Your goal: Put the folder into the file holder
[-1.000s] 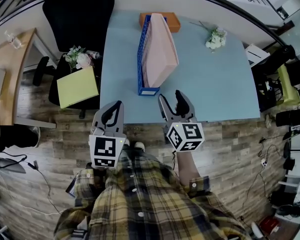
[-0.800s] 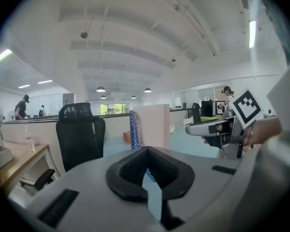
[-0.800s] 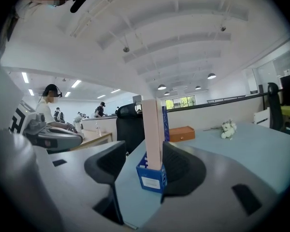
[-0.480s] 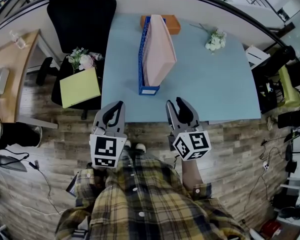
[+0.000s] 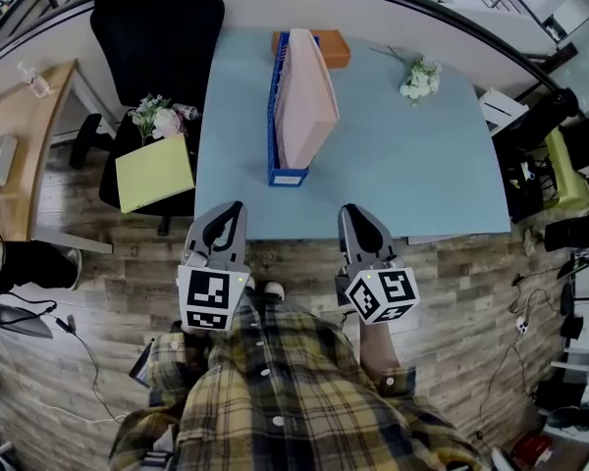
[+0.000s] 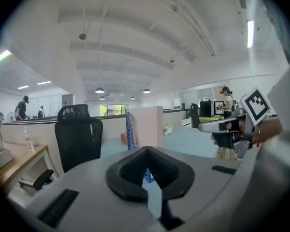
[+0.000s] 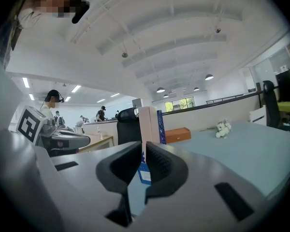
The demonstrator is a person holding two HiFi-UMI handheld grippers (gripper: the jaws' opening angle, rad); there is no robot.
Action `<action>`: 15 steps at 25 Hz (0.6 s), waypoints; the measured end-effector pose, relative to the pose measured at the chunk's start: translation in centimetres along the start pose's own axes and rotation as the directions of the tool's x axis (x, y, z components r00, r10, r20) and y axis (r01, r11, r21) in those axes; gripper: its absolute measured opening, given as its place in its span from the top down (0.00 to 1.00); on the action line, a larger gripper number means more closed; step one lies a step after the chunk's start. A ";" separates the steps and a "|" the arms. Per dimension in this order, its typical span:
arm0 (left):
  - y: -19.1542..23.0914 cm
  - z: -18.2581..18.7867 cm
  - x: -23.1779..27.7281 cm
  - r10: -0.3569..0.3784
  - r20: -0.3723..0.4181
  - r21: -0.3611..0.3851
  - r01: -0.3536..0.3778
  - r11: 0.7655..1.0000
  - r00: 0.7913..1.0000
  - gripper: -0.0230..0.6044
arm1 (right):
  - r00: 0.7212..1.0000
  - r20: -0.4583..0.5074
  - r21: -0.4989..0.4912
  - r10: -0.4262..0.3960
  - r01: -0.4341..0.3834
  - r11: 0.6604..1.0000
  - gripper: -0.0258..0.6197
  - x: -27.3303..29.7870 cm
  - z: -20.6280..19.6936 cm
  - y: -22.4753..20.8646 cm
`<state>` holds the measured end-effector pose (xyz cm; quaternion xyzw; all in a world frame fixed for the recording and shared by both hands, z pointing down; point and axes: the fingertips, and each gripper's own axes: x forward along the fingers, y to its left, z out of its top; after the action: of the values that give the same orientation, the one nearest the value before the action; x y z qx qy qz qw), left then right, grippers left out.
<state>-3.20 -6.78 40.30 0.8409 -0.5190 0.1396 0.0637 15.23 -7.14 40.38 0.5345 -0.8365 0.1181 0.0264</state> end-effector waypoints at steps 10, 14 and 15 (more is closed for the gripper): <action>0.0 -0.5 0.2 -0.002 -0.013 -0.023 0.002 1.000 1.000 0.98 | 0.999 -0.031 0.024 -0.007 0.008 1.000 0.96 -0.5 -0.8 -1.2; 0.4 -0.6 0.5 0.001 -0.017 -0.033 -0.002 0.999 1.000 0.98 | 0.999 -0.035 0.031 -0.015 0.016 0.999 0.96 -0.2 -0.8 -1.6; 0.4 -0.6 0.6 0.001 -0.018 -0.034 -0.001 0.999 1.000 0.98 | 0.999 -0.036 0.030 -0.016 0.017 0.999 0.96 -0.1 -0.8 -1.8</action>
<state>-3.40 -7.33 41.09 0.8382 -0.5211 0.1381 0.0825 16.81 -7.56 41.43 0.5395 -0.8295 0.1402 0.0344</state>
